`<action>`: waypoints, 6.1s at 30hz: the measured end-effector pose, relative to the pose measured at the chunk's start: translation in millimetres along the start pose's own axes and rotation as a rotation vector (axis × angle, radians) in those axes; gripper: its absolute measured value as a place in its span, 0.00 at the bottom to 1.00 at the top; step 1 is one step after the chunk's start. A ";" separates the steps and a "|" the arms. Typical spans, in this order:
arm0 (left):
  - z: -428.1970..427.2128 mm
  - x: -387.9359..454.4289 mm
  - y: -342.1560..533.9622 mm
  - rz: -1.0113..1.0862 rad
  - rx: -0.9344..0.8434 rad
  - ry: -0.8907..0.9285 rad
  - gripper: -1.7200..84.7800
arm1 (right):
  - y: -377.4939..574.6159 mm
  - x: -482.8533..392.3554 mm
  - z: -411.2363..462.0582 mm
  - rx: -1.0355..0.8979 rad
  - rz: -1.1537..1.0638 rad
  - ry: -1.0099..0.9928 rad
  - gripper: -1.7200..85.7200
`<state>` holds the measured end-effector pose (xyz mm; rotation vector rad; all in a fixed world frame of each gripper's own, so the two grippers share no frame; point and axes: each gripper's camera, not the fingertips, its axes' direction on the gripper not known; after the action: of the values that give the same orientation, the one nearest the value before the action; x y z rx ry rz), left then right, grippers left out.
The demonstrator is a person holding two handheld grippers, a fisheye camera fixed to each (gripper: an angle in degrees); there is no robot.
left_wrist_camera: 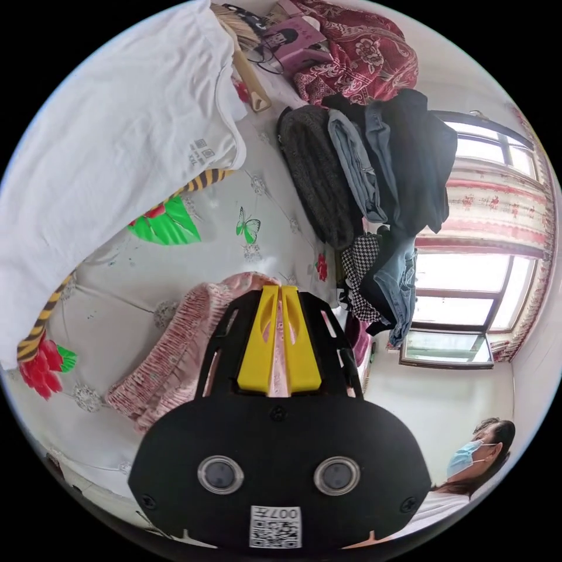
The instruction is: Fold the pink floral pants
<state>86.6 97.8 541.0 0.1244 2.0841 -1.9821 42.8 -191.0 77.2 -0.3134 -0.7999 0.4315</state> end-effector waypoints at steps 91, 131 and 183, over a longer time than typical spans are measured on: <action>14.9 -28.2 148.7 0.503 -0.284 -0.461 0.01 | 221.5 -566.9 317.7 -0.231 -0.687 -0.272 0.03; 4.4 -88.5 307.7 0.729 -0.747 -0.730 0.01 | 427.1 -294.9 319.1 -0.068 0.305 -0.864 0.12; 535.6 152.1 316.1 1.082 -1.331 -0.094 0.05 | 462.2 -213.5 241.5 0.085 0.374 -1.023 0.02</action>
<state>85.7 -430.5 179.2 0.6506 2.0707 0.0878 -385.5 133.0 -93.4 -0.1434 -1.7238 1.0074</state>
